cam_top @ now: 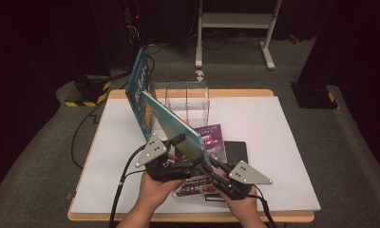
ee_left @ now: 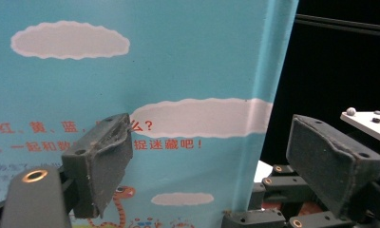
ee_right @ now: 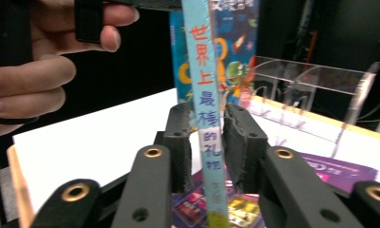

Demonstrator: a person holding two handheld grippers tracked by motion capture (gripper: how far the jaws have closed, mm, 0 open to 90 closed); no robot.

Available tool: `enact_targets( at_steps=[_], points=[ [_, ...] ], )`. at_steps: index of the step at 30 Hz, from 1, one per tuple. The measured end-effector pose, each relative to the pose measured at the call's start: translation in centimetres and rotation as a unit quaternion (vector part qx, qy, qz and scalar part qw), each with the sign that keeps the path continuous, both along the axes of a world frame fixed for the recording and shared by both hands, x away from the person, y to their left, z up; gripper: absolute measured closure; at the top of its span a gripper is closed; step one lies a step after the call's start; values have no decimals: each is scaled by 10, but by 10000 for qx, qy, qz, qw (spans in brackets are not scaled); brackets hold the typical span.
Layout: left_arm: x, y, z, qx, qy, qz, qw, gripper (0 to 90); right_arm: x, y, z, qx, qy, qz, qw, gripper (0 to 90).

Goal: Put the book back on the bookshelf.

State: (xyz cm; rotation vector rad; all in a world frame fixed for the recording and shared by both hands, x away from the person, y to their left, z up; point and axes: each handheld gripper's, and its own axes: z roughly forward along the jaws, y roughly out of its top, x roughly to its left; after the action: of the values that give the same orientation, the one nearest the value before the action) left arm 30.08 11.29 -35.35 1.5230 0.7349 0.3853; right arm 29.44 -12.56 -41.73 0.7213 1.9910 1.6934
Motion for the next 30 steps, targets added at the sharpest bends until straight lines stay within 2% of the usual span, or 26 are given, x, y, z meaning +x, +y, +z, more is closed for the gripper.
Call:
enact_targets(
  at_steps=[6,9,13,16,18,21,24,26,28,30],
  points=[
    [-11,6,-7,219,8,335,9992,150,-11,24,-4,-156,-86,455,9988,684],
    [-16,9,-11,296,-32,429,9986,150,-16,35,-8,-134,-12,590,9982,651],
    [-23,10,-15,636,-75,728,9953,148,-19,44,-10,-198,31,694,9974,632],
    [-24,17,-18,627,-96,683,9956,139,-21,50,-10,-281,4,744,9968,623],
    [-26,18,-18,731,-113,651,9951,139,-20,51,-10,-315,30,815,9962,611],
    [-28,19,-19,787,-119,629,9948,145,-21,46,-12,-307,165,991,9945,571],
    [-28,22,-18,789,-104,620,9949,153,-25,33,-14,-242,208,1074,9937,530],
    [-29,24,-19,808,-101,619,9948,154,-27,18,-17,-15,241,1163,9929,521],
    [-30,26,-19,838,-108,613,9945,157,-25,3,-19,109,263,1026,9943,514],
    [-32,28,-19,854,-105,609,9944,164,-18,-13,-22,101,227,657,9975,497]
  ],
)
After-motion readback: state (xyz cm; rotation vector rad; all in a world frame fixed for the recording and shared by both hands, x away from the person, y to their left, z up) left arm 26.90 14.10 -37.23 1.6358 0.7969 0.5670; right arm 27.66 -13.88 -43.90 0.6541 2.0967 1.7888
